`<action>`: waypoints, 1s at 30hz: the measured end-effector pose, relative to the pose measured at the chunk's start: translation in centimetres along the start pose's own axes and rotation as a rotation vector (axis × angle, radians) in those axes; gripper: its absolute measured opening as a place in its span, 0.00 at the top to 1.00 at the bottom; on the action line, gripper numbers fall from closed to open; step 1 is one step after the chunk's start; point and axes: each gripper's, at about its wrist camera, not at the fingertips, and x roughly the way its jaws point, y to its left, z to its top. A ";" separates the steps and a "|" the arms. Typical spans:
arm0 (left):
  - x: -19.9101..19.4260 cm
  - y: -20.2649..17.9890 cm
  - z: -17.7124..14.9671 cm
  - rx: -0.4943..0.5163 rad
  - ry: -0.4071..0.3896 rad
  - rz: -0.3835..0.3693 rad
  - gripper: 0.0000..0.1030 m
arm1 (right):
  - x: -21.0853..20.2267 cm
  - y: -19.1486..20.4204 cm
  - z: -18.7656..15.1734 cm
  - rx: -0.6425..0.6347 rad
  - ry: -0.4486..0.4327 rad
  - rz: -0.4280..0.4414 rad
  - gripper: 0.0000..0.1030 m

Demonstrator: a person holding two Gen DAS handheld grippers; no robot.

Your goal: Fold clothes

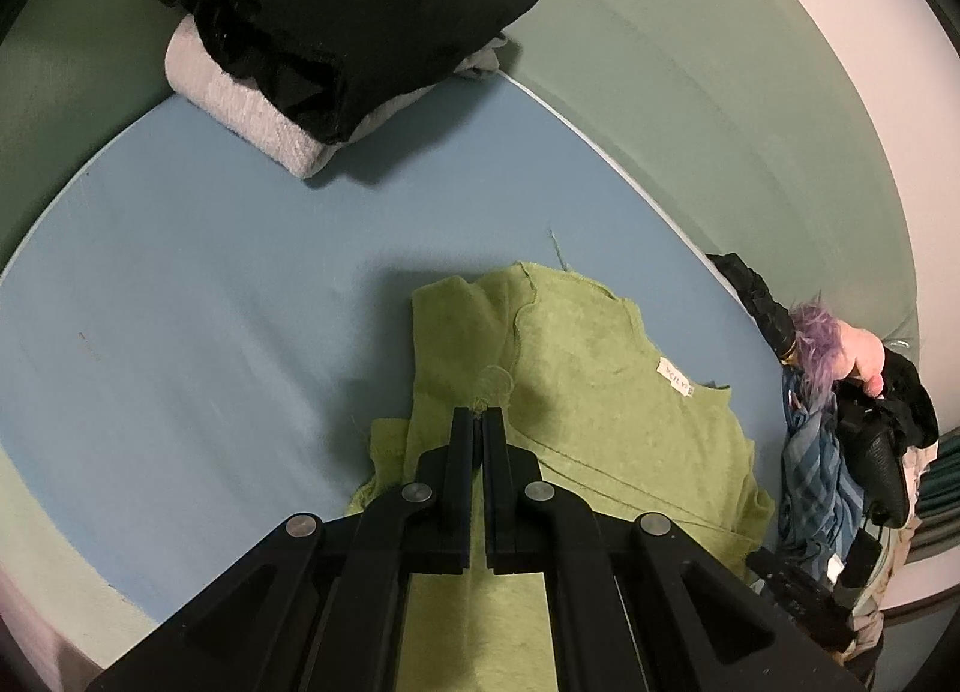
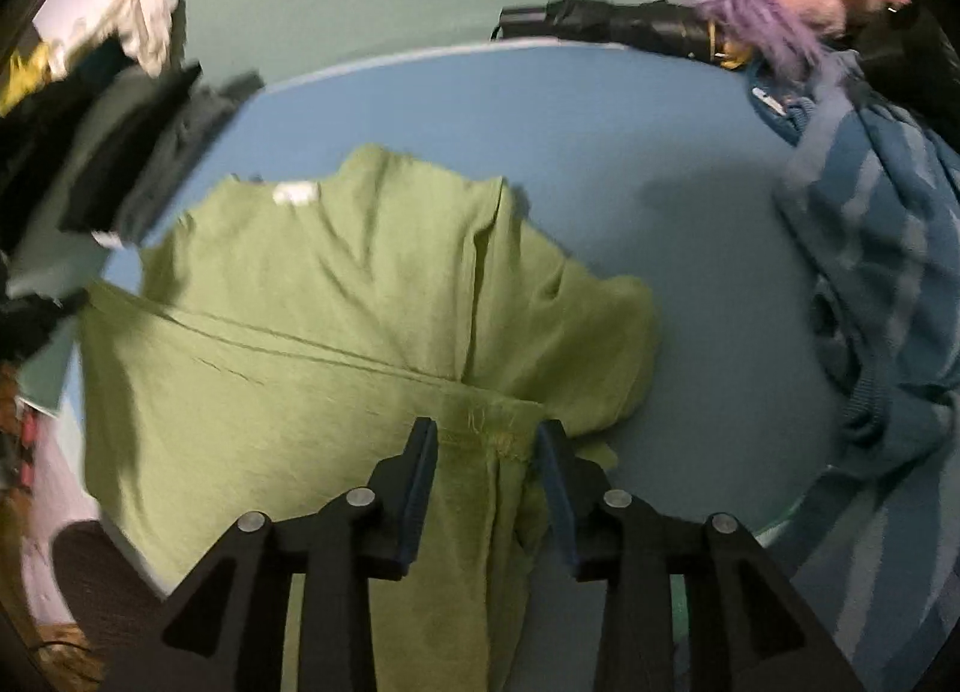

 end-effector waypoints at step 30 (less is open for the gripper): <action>-2.9 -3.9 6.7 0.065 -0.175 -0.070 0.98 | -8.2 -2.4 6.4 0.102 -0.296 0.020 0.97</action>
